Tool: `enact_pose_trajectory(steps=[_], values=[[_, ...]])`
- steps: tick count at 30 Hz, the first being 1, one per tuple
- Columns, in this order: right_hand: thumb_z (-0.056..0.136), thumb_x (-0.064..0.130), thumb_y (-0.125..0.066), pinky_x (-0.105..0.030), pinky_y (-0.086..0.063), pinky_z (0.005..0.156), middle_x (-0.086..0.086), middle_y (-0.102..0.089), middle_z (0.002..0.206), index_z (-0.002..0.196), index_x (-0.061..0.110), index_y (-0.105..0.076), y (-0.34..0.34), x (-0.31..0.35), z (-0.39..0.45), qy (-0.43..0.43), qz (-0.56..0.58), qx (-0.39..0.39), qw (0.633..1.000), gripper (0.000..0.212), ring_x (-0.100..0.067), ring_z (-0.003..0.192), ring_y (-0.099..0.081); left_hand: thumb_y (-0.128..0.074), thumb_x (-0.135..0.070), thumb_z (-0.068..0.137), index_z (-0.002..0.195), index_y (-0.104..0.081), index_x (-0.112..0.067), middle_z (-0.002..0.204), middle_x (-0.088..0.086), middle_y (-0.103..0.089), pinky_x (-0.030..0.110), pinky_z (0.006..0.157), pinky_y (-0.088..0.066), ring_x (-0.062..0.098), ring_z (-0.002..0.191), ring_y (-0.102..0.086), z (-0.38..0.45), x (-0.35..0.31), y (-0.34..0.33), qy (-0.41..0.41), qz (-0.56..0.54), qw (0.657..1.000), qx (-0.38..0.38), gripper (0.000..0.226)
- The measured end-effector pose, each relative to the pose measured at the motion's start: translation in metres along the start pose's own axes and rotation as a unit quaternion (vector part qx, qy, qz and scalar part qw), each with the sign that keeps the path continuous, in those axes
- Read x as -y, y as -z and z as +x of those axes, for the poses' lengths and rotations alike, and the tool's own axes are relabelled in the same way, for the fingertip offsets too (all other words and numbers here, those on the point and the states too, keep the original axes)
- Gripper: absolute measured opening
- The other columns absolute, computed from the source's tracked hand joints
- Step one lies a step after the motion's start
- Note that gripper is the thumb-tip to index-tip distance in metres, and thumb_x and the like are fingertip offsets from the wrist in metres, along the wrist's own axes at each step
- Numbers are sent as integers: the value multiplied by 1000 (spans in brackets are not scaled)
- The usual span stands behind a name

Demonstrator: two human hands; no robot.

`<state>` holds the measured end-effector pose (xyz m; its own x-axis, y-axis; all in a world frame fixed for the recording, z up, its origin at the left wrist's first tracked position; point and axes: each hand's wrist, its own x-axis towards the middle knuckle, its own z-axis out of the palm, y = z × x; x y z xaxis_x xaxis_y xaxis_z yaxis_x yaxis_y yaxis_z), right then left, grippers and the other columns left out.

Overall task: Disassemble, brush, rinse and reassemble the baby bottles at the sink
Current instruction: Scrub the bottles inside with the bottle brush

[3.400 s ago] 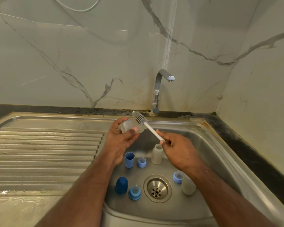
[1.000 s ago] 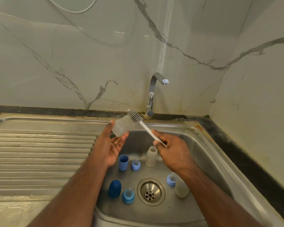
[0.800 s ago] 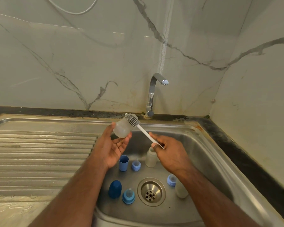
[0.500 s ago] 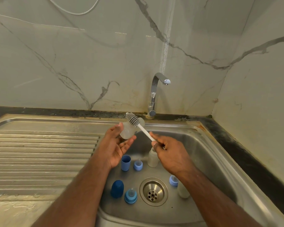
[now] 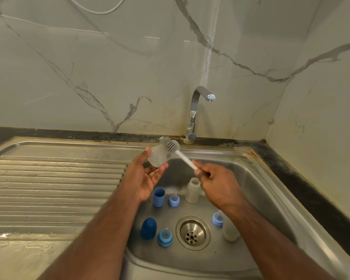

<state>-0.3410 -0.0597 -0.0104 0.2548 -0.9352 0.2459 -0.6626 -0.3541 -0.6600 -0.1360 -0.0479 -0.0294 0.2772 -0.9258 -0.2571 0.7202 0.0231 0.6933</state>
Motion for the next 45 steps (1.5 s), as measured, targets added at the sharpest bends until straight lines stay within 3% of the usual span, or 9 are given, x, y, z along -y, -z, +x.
enact_pose_trajectory(steps=[3,7,10,15,19,25,33,40,45], values=[[103,33,-53,-14,-39,62,15,-60,85,135,38,-59,5,-3,-1,-10,12,-6,1000,33,-3,70,-54,-74,-34,90,129,-57,-4,117,29,-69,27,59,-61,30,87,-76,-1,0,-1,-2,-6,1000,-1,53],[101,32,-57,-12,-40,67,16,-67,107,134,42,-59,-3,4,-6,30,6,46,998,34,-2,81,-57,-72,-34,92,126,-59,-4,113,27,-71,27,61,-63,29,88,-76,-1,-1,-2,-3,-28,1000,-4,47],[102,30,-55,-16,-41,69,14,-65,98,135,37,-60,1,-2,1,-3,13,-10,1000,34,-1,75,-55,-71,-35,93,125,-57,-4,114,28,-70,27,61,-62,32,96,-75,-1,0,0,-1,-30,1000,-5,47],[100,31,-58,-15,-43,65,16,-66,94,131,41,-61,-2,-2,-4,21,21,33,999,33,-5,74,-57,-69,-33,95,126,-59,-3,102,24,-75,26,59,-62,29,85,-77,-2,-1,0,0,-52,999,1,45],[102,31,-54,-12,-38,62,16,-63,87,135,37,-60,3,-8,5,-19,23,-29,999,34,-1,71,-55,-65,-31,96,128,-56,-6,102,26,-75,29,68,-64,33,94,-75,-3,-3,0,17,-60,998,22,41],[100,32,-58,-28,-56,78,14,-64,89,137,39,-58,1,-7,0,-8,40,-8,999,38,-8,78,-61,-58,-24,92,138,-51,-10,119,27,-70,38,76,-62,38,106,-72,-6,1,0,63,-1,994,87,48],[102,31,-55,-13,-42,68,17,-62,86,134,36,-61,5,-2,1,0,9,-32,999,33,-1,73,-55,-73,-13,91,129,-57,-4,126,24,-65,32,71,-63,36,110,-70,-6,4,-6,-6,36,999,39,43],[99,32,-60,-19,-50,82,15,-71,112,132,41,-61,-4,0,-3,30,39,28,998,34,-3,90,-62,-60,-55,94,127,-60,-3,115,27,-71,29,66,-63,33,101,-74,-1,5,-4,18,15,999,40,62],[97,33,-63,-18,-50,63,13,-73,93,124,42,-67,-2,-4,-2,34,26,84,996,29,-4,67,-59,-53,-67,91,125,-61,-5,108,23,-75,28,59,-62,27,90,-77,4,4,-2,28,-1,1000,-9,71]])
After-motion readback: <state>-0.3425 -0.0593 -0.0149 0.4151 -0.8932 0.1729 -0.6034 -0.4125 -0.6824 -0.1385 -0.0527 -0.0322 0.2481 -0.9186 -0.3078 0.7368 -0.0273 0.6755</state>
